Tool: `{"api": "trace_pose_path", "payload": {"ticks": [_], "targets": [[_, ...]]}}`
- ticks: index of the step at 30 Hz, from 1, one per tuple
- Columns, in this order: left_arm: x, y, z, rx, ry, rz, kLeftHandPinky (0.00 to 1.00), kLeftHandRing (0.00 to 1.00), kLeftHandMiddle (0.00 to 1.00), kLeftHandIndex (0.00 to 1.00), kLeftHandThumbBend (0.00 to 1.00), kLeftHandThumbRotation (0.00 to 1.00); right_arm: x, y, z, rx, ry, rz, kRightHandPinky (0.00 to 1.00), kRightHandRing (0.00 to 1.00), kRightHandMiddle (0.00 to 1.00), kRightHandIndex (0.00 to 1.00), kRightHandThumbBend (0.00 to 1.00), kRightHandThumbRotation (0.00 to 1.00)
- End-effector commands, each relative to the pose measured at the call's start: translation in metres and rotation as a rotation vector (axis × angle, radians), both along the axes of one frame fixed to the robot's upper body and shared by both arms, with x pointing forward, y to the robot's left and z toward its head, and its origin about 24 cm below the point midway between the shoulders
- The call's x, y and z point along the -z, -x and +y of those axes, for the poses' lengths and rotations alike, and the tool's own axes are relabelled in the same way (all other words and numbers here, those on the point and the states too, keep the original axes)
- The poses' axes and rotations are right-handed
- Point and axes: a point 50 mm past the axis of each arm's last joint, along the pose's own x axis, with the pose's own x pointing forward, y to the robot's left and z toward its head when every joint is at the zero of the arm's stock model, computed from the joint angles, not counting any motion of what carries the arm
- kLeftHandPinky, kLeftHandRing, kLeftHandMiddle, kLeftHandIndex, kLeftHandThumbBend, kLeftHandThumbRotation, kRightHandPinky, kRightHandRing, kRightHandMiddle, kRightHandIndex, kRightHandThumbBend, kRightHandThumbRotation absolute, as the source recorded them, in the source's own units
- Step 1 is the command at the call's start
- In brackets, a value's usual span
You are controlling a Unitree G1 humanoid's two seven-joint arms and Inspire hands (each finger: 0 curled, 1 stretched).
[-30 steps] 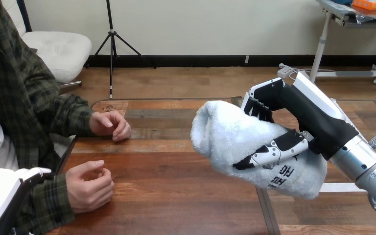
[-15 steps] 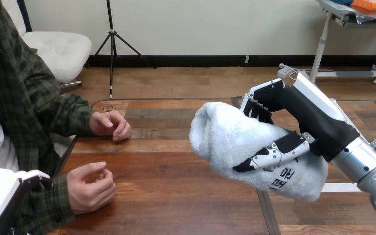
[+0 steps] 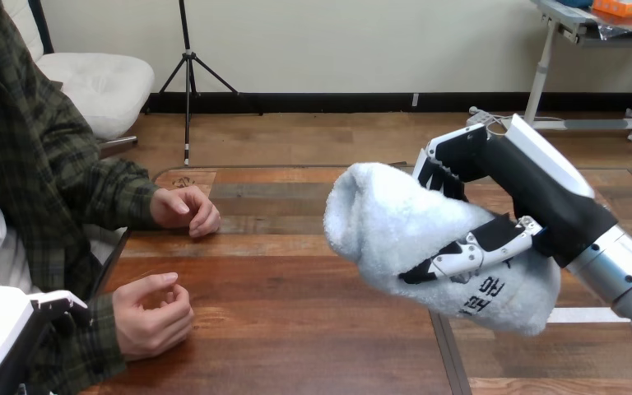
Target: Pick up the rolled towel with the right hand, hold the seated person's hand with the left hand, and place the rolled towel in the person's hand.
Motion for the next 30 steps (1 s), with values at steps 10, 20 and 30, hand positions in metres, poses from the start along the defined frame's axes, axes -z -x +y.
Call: {"api": "trace_pose_path", "payload": {"ticks": [10, 20, 30], "targets": [[-0.006, -0.011, 0.001, 0.023, 0.047, -0.089, 0.45, 0.50, 0.54, 0.54, 0.91, 0.00, -0.028, 0.005, -0.004, -0.022, -0.033, -0.084, 0.12, 0.17, 0.24, 0.30, 0.76, 0.00], [-0.006, -0.012, -0.001, 0.024, 0.057, -0.101, 0.44, 0.47, 0.51, 0.51, 0.89, 0.00, -0.031, 0.008, -0.006, -0.035, -0.049, -0.078, 0.12, 0.17, 0.24, 0.30, 0.76, 0.00], [-0.007, -0.013, -0.003, 0.041, 0.074, -0.129, 0.45, 0.49, 0.54, 0.54, 0.91, 0.00, -0.034, 0.010, -0.008, -0.044, -0.051, -0.080, 0.12, 0.17, 0.24, 0.30, 0.76, 0.00]]}}
